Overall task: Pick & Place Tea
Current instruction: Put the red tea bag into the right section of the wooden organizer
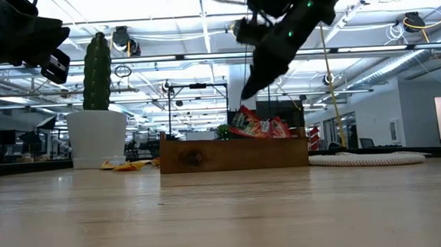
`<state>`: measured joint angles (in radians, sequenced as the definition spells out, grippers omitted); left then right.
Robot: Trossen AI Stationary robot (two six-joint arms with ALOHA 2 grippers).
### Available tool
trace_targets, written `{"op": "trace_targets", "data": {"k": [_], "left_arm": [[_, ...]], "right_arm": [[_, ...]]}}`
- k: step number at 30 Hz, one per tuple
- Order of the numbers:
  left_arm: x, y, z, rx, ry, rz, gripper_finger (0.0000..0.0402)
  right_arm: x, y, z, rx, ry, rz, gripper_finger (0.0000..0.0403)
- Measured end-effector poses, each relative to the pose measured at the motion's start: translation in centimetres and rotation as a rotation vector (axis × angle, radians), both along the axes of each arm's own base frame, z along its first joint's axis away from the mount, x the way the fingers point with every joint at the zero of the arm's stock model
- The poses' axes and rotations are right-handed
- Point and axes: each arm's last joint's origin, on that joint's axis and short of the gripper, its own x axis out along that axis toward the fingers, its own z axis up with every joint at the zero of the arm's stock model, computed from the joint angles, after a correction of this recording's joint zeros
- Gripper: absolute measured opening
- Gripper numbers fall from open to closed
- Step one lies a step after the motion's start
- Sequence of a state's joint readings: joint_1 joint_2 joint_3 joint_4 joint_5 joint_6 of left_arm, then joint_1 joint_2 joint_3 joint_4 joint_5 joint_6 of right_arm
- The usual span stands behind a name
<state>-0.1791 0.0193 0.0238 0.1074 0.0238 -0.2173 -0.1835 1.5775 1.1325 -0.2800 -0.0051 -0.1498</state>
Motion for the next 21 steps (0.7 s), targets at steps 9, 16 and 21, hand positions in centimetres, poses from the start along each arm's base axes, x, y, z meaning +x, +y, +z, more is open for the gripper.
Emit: {"op": "trace_targets", "data": {"k": [9,16,21], "left_arm": [[0.0,0.0,0.0,0.000,0.001,0.000,0.0058],[0.0,0.0,0.0,0.000,0.001,0.000,0.0058],[0.0,0.0,0.0,0.000,0.000,0.000,0.0058]], "right_arm": [[1.2,-0.9,-2.9,0.002,0.077,-0.006,0.0199],[1.1,-1.1,-2.9,0.003,0.084,-0.013,0.0143],[0.7,-0.8,-2.8,0.022,0.112,-0.024,0.0057]]}}
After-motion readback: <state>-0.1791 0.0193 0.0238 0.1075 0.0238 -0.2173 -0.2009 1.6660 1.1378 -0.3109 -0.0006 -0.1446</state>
